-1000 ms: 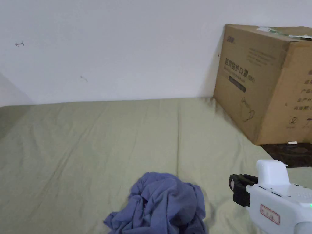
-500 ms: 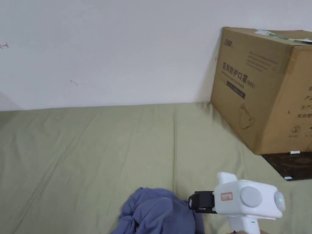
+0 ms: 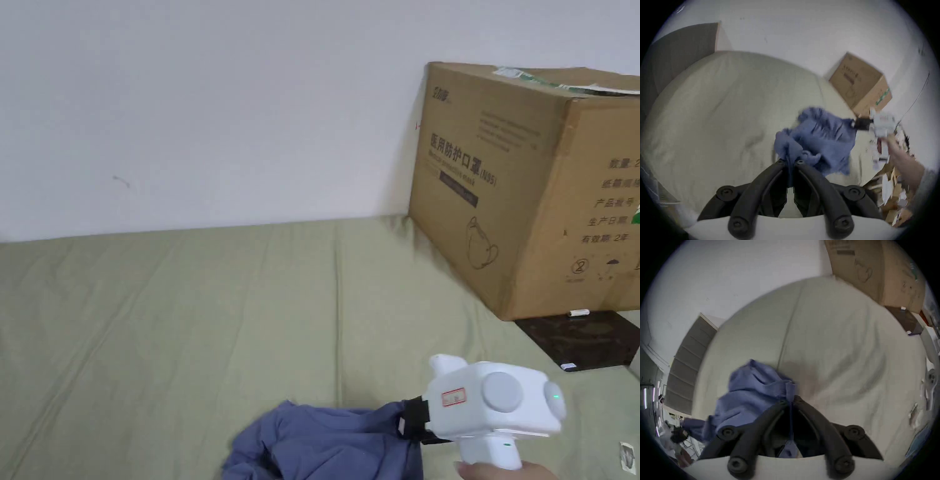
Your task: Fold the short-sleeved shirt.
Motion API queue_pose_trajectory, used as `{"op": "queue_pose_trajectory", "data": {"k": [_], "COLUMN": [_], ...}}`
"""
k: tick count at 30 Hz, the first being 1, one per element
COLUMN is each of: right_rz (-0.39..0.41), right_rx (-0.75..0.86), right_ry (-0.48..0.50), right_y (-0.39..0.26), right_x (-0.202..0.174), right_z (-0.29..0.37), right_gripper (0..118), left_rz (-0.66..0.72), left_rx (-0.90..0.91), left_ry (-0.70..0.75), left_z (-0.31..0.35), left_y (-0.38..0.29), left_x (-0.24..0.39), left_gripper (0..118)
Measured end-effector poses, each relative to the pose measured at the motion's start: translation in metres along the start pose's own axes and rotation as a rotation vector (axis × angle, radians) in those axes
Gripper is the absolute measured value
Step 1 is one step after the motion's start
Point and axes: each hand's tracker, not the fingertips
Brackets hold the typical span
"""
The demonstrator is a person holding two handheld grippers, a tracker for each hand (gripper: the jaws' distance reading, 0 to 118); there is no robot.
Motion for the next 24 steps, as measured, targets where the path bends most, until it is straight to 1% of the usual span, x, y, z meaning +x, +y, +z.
{"op": "queue_pose_trajectory", "data": {"k": [3,5,8,10,11,13,14,17,18,20,24], "right_rz": [0.062,0.095,0.128,0.125,0.127,0.154,0.171,0.207,0.219,0.22,0.228], "right_rx": [0.104,0.173,0.268,0.353,0.37,0.427,0.457,0.493,0.518,0.532,0.557], "right_ry": [0.031,0.032,0.051,0.068,0.083,0.071,0.065,0.082,0.074,0.067,0.017], "right_y": [0.004,0.01,0.024,0.036,0.042,0.053,0.057,0.079,0.086,0.102,0.143], "right_x": [-0.01,-0.018,-0.034,-0.044,-0.05,-0.062,-0.076,-0.096,-0.103,-0.117,-0.136], "right_z": [0.072,0.119,0.181,0.218,0.233,0.262,0.276,0.307,0.311,0.319,0.311], "right_gripper": [2,2,2,2,2,2,2,2,2,2,2], "left_rz": [-0.075,-0.126,-0.138,-0.158,-0.162,-0.172,-0.187,-0.221,-0.231,-0.239,-0.194], "left_rx": [0.112,0.168,0.247,0.304,0.333,0.394,0.417,0.459,0.468,0.48,0.474], "left_ry": [0.023,0.005,-0.005,-0.005,-0.016,-0.048,-0.047,-0.038,-0.033,-0.017,0.0], "left_z": [0.037,0.059,0.084,0.1,0.108,0.126,0.134,0.146,0.148,0.145,0.12], "left_y": [0.041,0.072,0.114,0.139,0.151,0.176,0.189,0.223,0.233,0.254,0.293], "left_x": [0.006,0.01,0.013,0.02,0.022,0.031,0.036,0.051,0.054,0.06,0.054], "left_gripper": [5,5,5,5,5,5,5,5,5,5,5]}}
